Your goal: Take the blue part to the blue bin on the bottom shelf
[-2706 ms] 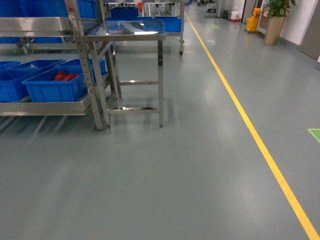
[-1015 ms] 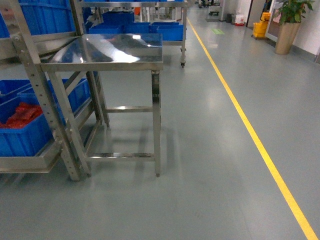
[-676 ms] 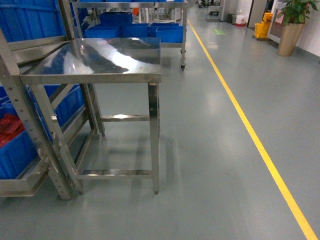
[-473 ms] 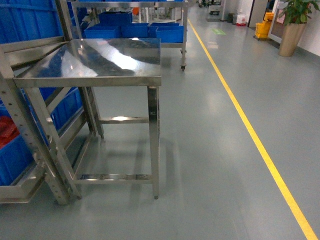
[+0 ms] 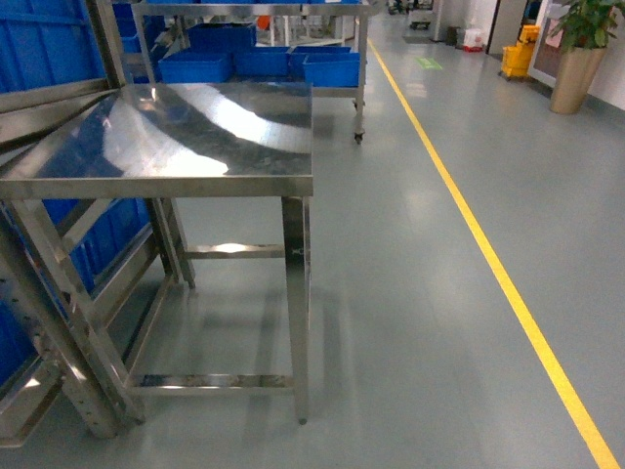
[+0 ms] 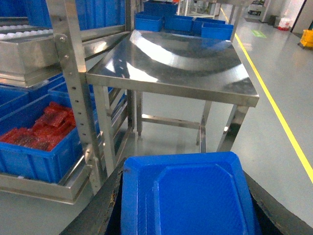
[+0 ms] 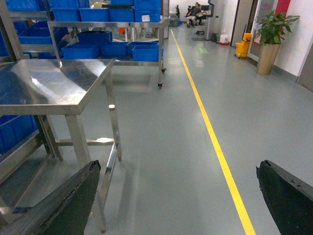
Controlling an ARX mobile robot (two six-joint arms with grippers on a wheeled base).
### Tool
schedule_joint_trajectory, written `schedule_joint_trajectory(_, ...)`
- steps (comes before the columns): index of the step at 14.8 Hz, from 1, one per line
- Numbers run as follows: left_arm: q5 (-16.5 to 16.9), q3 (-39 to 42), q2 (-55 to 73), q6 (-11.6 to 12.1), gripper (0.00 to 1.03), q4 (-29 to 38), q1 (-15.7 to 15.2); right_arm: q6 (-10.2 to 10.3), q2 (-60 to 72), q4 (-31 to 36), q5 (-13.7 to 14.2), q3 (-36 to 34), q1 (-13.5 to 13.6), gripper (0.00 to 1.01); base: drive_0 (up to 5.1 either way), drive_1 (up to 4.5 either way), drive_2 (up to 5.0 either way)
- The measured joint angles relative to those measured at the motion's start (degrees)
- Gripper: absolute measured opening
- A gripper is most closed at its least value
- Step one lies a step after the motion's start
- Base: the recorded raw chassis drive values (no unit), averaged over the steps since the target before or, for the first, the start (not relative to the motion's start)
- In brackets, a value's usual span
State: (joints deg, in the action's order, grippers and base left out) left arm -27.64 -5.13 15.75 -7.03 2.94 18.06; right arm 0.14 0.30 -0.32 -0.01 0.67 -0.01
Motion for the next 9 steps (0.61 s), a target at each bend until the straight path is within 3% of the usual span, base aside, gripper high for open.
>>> schedule_joint_trajectory(4, 0.0, 0.0, 0.0, 0.0, 0.44, -0.2, 0.0, 0.0, 0.0, 0.3, 0.0, 0.0, 0.0, 0.98, 0.0, 4.17, -4.2)
schedule_joint_trajectory(9, 0.0, 0.0, -0.1, 0.0, 0.44, 0.0, 0.0, 0.0, 0.0, 0.0, 0.0, 0.0, 0.0, 0.98, 0.0, 0.00, 0.0)
